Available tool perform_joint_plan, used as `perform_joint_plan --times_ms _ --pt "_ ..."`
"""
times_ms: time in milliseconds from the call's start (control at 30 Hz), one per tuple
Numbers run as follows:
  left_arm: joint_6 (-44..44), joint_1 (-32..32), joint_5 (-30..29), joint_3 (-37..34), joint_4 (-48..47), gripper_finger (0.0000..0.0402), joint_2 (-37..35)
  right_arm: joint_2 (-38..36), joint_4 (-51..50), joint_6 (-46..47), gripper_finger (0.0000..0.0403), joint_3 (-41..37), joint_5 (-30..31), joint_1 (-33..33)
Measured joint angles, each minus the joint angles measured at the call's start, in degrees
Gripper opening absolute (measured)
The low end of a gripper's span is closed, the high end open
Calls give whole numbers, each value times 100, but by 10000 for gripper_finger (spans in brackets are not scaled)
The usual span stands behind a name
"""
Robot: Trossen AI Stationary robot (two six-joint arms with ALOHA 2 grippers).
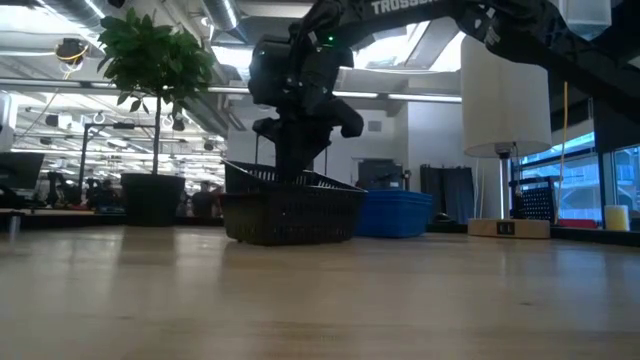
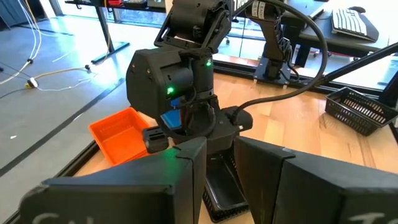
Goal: Stack baskets by color
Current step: Stack the bottom left black bin on the top black bin
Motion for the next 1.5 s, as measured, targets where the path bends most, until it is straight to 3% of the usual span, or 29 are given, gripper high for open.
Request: perform_joint_plan --times_ms 167,500,867,1200,1500 --pt "0 0 17 0 0 76 0 0 -13 -22 14 1 -18 21" --pt "-2 1 18 0 1 76 0 0 -182 -23 6 165 -290 32" --pt "0 0 19 0 -13 76 0 -157 -377 -25 6 154 -321 32" --pt "2 1 19 0 -17 76 0 -157 -354 -60 6 121 -800 -35" --pt "0 0 17 0 -17 76 0 -129 -73 -206 75 14 -771 24"
